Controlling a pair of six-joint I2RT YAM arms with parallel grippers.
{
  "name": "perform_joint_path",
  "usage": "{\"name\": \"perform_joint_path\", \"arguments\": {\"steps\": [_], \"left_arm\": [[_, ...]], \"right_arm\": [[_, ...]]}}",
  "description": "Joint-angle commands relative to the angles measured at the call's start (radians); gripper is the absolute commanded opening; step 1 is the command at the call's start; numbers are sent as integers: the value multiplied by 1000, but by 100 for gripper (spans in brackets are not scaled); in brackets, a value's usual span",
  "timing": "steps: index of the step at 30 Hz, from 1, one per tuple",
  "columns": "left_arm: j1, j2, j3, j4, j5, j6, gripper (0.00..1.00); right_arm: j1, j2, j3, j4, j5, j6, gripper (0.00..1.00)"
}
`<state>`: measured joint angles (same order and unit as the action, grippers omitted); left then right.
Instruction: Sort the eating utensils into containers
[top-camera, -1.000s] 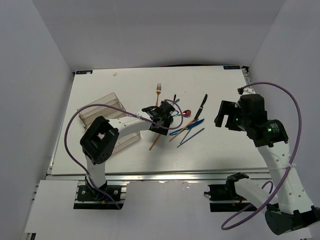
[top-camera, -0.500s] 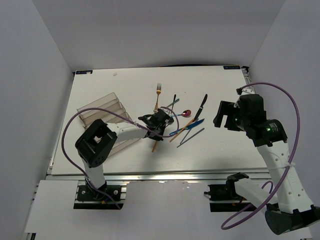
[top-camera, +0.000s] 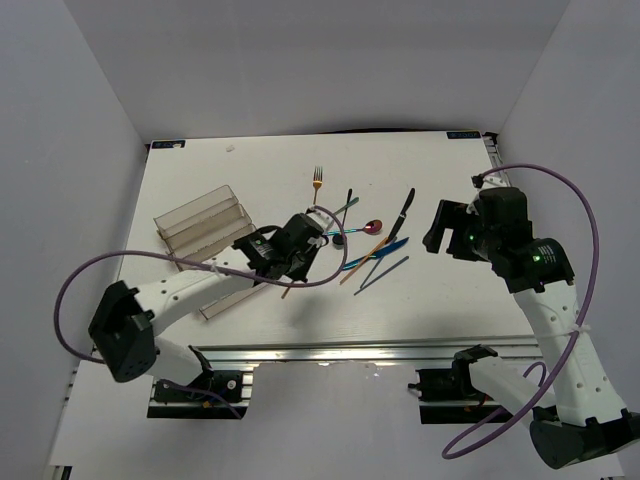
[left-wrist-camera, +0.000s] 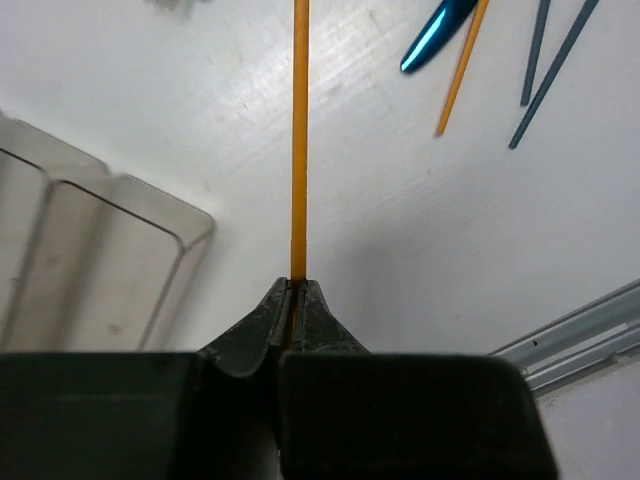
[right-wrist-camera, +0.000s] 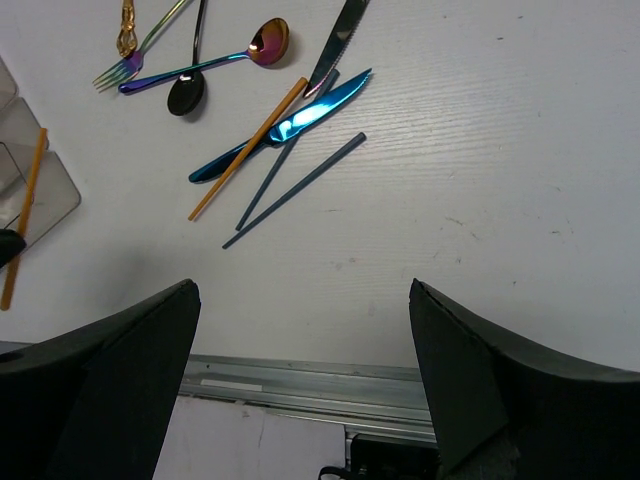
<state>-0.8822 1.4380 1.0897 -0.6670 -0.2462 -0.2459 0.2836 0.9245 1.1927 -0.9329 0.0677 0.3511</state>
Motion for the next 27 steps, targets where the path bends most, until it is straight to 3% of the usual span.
{"name": "perform_joint_path", "arguments": {"steps": [1,7,8,10,18,27], "left_arm": [[-1,-82,24,-71,-97,216,0],[9,-177,-118,4,-205,456,0],[20,-236,-129,13,-300,494,0],[76,-280,-151,56,-309,549,0],[256,-312,-192,9,-254,698,0],[267,-350,-283,-31,-110,655,0]], "right_arm": [[3,5,15,48,-26,12,89],[2,13,2,82,-59,25,89],[2,14,2,85,-72,25,89],[3,22,4,94,-106,26,89],[9,31,2,118,-157,43,89],[17,42,4,141,-160,45,89]]}}
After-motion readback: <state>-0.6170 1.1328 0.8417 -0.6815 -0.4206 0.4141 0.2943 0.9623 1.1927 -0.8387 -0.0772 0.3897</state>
